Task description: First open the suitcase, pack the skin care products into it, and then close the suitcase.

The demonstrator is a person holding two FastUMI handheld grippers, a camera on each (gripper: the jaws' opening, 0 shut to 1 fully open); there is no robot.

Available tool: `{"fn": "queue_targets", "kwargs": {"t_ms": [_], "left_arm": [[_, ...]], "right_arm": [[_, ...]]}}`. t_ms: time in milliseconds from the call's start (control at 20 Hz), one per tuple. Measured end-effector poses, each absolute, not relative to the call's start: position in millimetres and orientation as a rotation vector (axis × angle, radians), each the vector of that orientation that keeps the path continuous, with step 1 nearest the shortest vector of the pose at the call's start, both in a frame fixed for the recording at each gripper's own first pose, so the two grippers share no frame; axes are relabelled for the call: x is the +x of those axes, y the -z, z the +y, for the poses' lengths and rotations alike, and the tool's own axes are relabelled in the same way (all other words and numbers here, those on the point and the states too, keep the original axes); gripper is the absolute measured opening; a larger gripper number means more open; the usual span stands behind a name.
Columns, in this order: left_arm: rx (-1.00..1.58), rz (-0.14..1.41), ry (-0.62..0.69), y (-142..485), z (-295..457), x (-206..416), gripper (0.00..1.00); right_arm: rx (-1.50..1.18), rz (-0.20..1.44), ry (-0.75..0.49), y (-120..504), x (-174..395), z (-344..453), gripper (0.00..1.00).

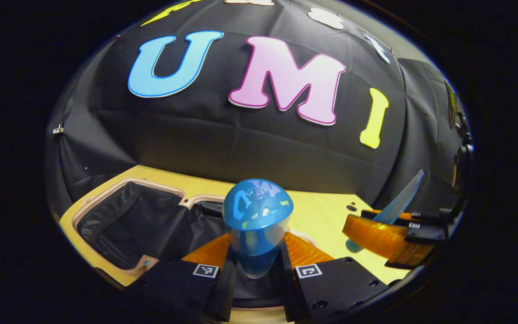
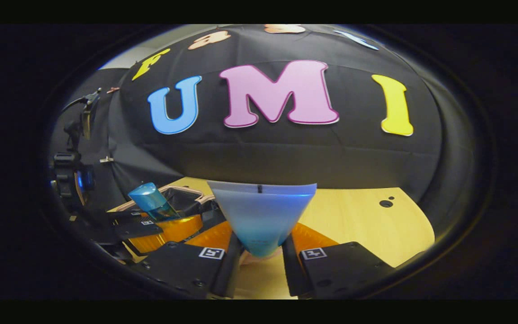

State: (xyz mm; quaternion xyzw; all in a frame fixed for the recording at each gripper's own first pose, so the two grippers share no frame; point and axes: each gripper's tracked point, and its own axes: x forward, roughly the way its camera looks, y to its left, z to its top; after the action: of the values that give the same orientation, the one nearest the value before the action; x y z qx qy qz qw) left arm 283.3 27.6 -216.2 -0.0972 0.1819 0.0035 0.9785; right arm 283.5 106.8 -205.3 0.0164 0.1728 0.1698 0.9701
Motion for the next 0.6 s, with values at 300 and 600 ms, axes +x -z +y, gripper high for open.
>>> {"fn": "queue_targets", "kwargs": {"t_ms": [300, 600], "left_arm": [[-0.185, 0.547, -0.004, 261.8, 67.0, 290.3, 0.47], [-0.179, 0.767, 0.056, 311.2, 67.7, 318.2, 0.48]], "right_arm": [[0.058, 0.397, -0.347, 214.4, 284.3, 150.4, 0.42], [0.089, 0.456, -0.314, 224.9, 286.9, 152.8, 0.47]]}}
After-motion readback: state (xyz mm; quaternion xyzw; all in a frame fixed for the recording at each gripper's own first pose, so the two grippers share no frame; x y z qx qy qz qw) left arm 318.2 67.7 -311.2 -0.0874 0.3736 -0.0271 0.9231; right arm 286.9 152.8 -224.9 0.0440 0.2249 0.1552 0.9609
